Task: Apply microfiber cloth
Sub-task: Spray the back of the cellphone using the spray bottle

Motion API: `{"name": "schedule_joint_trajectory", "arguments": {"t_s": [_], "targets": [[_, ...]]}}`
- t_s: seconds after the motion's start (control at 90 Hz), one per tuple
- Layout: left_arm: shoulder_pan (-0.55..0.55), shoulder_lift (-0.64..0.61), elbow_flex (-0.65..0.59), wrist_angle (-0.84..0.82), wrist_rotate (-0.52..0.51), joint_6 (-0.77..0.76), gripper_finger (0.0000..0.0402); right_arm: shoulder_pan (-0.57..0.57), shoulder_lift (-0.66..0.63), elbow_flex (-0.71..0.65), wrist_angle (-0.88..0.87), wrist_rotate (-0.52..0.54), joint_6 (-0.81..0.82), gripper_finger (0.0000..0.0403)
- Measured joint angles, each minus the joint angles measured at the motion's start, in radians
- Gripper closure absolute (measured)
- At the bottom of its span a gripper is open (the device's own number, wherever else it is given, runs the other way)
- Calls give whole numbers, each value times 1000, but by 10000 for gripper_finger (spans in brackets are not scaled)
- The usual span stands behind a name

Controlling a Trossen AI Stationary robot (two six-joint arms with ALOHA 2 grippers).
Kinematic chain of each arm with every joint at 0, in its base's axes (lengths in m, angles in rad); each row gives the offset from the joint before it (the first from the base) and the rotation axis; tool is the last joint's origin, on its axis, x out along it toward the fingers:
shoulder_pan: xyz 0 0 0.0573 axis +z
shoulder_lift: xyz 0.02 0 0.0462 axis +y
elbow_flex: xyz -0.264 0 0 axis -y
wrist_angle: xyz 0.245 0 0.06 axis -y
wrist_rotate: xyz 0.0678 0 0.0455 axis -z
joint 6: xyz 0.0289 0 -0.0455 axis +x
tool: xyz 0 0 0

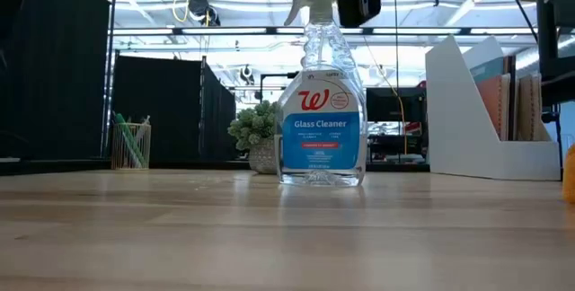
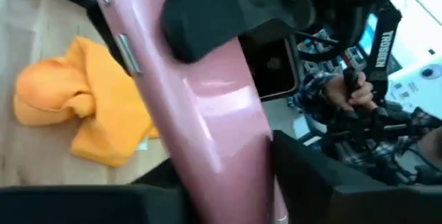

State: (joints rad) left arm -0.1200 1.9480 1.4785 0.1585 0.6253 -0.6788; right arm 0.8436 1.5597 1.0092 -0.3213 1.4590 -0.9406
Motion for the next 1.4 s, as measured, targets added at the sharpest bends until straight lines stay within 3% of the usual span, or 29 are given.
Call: {"name": "schedule_joint_trajectory", "arguments": {"t_s": [0.089,0.2,0.322,0.622,0.678,0.811,1.244,1.4], "targets": [[8,0,0,0,19,-8,370,-1,0,1,-7,10,-23,384],[14,1,0,1,2,30,372,12,0,0,-1,44,5,364],[14,-7,1,-4,-37,70,380,55,1,-1,66,56,101,310],[13,-87,2,-116,-171,156,387,149,1,-3,181,72,624,166],[16,-117,0,-155,-255,225,388,167,1,2,216,33,797,152],[12,-224,4,-285,-462,328,388,170,0,-1,185,-55,1016,137],[-139,-457,2,-637,-1041,461,388,77,0,-2,15,-168,1325,156],[-200,-499,-37,-727,-1238,426,387,-9,0,-1,-151,-302,1541,161]]}}
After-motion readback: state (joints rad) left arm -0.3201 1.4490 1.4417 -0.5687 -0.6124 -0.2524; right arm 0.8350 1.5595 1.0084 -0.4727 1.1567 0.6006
